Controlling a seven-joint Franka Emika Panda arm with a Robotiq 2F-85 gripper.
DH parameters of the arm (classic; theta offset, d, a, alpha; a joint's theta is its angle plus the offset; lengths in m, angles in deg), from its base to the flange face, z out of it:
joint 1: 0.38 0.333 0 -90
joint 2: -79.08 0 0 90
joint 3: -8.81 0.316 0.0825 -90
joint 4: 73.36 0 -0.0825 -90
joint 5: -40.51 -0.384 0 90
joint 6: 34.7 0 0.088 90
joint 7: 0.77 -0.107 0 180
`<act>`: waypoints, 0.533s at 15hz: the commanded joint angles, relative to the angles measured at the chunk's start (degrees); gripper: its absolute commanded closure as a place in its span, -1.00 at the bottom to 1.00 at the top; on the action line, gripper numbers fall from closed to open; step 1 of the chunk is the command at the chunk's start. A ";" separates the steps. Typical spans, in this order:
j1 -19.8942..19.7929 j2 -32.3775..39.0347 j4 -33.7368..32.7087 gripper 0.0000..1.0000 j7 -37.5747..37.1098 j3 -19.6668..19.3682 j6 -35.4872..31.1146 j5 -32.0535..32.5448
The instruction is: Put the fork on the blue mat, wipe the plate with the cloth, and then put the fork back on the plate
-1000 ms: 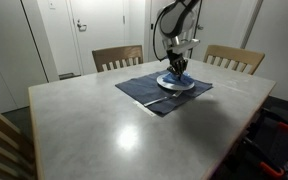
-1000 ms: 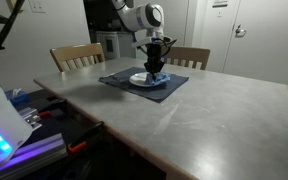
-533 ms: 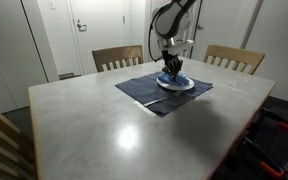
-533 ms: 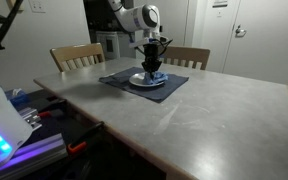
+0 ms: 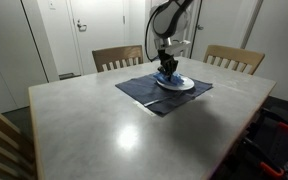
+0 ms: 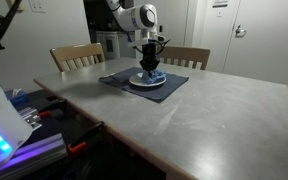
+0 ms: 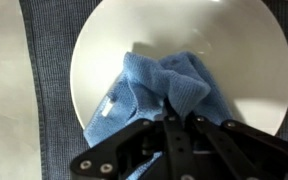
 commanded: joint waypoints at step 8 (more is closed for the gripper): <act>-8.97 -0.28 -1.12 0.96 21.21 6.49 3.97 -11.89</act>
